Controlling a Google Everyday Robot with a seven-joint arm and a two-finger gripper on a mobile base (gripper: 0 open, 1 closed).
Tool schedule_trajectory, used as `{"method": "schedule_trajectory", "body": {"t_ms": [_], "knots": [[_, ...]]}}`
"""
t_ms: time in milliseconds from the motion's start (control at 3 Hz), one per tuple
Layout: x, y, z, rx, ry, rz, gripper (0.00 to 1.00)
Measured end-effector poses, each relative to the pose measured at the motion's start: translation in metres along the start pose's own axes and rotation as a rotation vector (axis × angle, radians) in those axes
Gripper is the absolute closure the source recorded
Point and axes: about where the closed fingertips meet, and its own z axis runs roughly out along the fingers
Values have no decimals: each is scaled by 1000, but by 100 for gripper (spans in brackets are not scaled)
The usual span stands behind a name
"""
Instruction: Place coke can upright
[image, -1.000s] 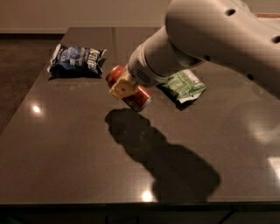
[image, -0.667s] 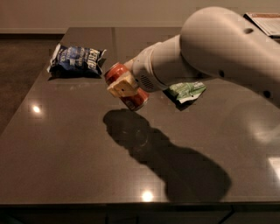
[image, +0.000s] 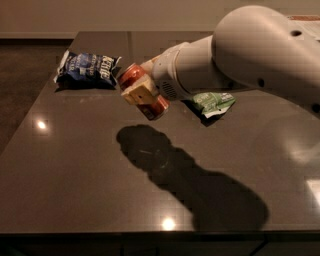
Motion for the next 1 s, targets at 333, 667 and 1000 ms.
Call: {"method": "schedule_trajectory", "body": {"t_ms": [333,667,1000], "knots": [[-1,2,1,-13,-44,19,100],[-4,7,4,-47,-161,65,100],[-2,8,7,-86,-326,138,100]]}}
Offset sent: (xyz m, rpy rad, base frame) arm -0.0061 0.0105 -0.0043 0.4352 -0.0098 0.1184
